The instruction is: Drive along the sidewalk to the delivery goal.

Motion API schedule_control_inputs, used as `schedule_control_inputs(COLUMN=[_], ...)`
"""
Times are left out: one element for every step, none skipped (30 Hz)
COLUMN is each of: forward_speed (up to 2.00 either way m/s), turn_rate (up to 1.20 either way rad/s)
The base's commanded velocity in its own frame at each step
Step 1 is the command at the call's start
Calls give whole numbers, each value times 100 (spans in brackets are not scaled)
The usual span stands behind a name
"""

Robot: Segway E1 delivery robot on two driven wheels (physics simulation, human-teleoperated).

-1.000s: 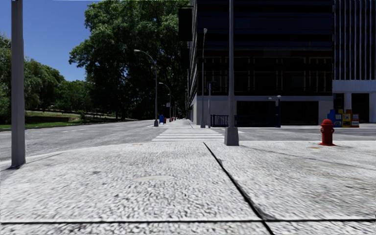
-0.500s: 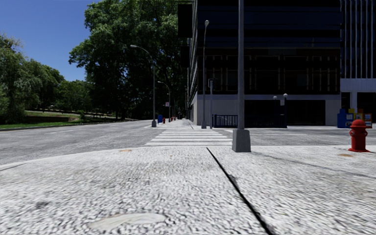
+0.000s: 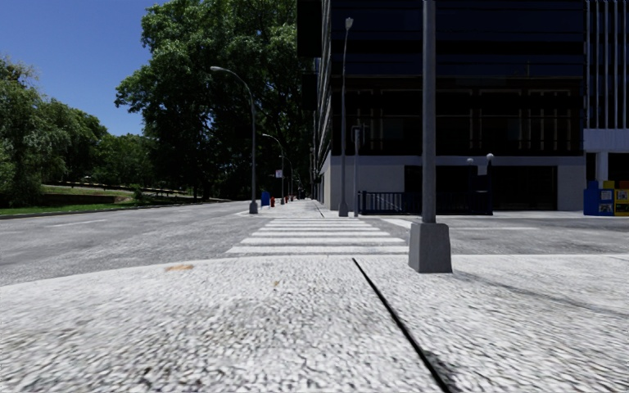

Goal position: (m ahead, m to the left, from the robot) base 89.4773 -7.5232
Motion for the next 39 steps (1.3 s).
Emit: schedule_control_inputs(forward_speed=[200,200,200,200,200,200,200,200,200,200,200,200,200,200,200,200,200,200,200,200,200,200,200,200,200,200,200,200,200,200,200,200,200,200,200,200,200,200,200], turn_rate=[0,0,0,0,0,0,0,0,0,0,0,0,0,0,0,0,0,0,0,0,0,0,0,0,0,0,0,0,0,0,0,0,0,0,0,0,0,0,0])
